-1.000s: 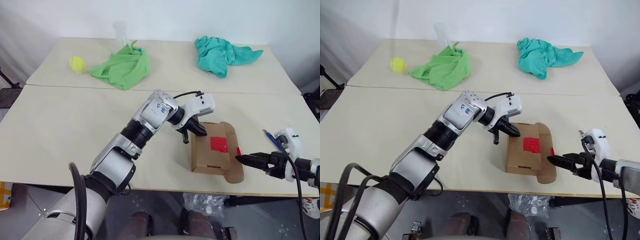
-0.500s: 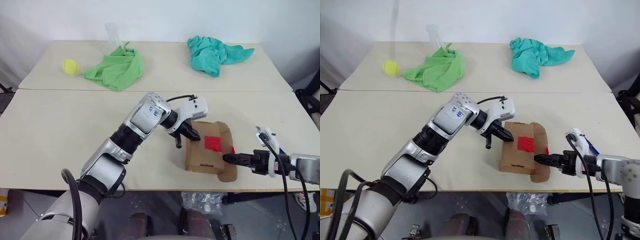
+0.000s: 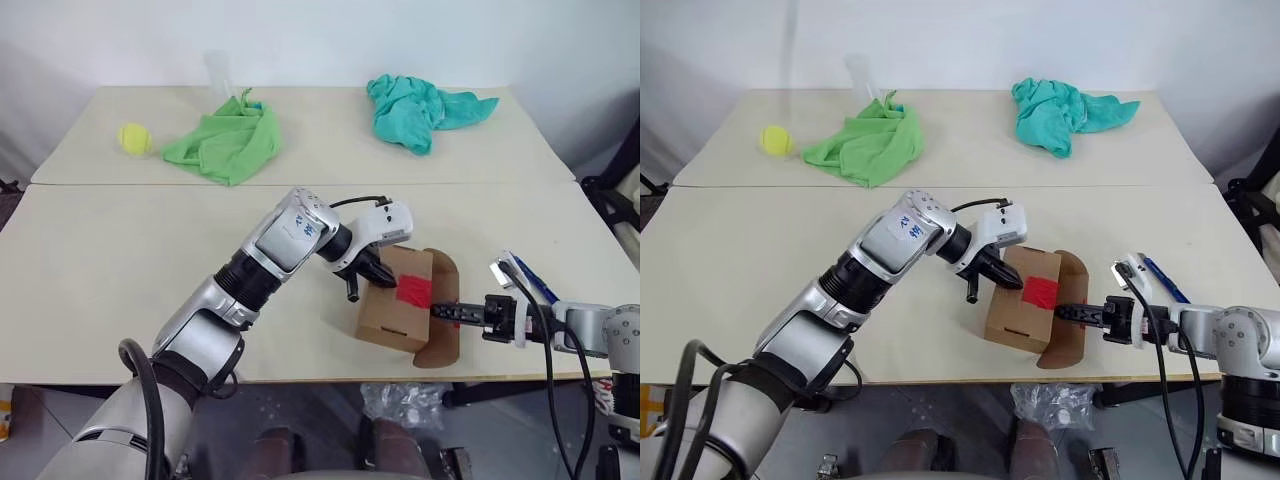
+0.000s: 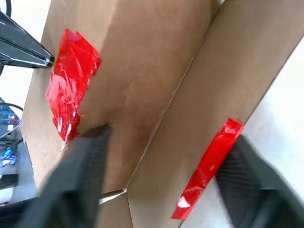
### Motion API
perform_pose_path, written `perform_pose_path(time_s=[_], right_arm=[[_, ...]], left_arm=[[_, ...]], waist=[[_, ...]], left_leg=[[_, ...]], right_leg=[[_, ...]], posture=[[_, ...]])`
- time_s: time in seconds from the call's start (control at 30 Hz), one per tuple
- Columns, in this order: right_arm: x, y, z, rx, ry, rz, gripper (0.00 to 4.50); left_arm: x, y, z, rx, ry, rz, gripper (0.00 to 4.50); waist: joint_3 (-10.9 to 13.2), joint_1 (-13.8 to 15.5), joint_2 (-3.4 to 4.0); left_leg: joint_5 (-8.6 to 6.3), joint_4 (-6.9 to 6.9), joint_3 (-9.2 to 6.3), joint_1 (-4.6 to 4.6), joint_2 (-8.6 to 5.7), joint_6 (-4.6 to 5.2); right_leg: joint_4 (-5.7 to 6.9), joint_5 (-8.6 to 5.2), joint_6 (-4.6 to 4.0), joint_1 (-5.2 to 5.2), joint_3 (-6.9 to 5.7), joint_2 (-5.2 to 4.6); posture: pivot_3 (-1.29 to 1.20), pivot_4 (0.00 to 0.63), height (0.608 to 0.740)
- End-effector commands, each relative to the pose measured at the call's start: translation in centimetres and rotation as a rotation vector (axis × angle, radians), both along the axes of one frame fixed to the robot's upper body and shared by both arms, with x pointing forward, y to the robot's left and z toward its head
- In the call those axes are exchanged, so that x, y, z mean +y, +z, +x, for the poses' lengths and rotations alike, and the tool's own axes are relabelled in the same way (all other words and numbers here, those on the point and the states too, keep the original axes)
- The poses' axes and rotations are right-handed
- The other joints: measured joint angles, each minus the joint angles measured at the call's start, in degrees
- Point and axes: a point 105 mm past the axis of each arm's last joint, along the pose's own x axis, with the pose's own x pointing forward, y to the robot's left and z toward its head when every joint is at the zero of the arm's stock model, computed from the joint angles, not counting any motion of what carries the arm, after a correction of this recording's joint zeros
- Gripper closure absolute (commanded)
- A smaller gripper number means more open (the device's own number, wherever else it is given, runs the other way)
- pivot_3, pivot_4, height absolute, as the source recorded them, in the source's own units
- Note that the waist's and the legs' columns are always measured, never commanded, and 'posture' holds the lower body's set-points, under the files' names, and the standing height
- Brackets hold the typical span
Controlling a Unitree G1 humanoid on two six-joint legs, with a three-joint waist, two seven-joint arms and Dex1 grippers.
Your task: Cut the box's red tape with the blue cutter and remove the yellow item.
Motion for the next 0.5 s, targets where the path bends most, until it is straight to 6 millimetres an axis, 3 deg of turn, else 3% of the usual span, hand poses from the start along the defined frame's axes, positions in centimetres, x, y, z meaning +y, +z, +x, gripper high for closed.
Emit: perform_pose_path(time_s=[0.03,0.17,0.37,0.5], right_arm=[[0.2,0.8,-0.2,-0.040,-0.001,0.018,3.02],[-0.3,1.1,-0.4,-0.058,-0.045,-0.015,4.38],[-1.7,2.5,-0.7,-0.097,-0.114,-0.184,4.45],[-3.3,3.8,0.2,-0.117,-0.194,-0.289,4.45]], left_arm=[[-0.4,-1.1,-0.2,0.019,-0.006,0.032,4.50],[-0.5,-1.2,0.0,0.010,-0.009,0.034,4.50],[-0.4,-1.2,0.5,-0.004,-0.008,0.032,4.50],[-0.6,-1.1,0.8,-0.010,-0.001,0.015,4.50]], waist=[[0.00,0.28,0.00],[0.01,1.16,0.05],[0.03,1.37,0.23],[0.06,1.39,0.29]], left_leg=[[0.00,0.00,-0.03,-0.02,0.00,0.00],[-0.01,-0.03,-0.06,-0.05,-0.01,-0.01],[-0.03,-0.04,-0.15,-0.13,-0.07,0.01],[-0.03,-0.06,-0.18,-0.15,-0.11,0.03]], right_leg=[[-0.02,0.00,0.00,0.00,0.00,0.00],[-0.07,0.00,0.00,-0.01,-0.02,0.00],[-0.14,0.00,0.00,-0.01,-0.03,-0.06],[-0.19,0.00,0.01,0.00,-0.06,-0.07]], posture=[[0.00,0.150,0.740],[0.00,0.150,0.740],[0.00,0.150,0.740],[0.00,0.150,0.740]])
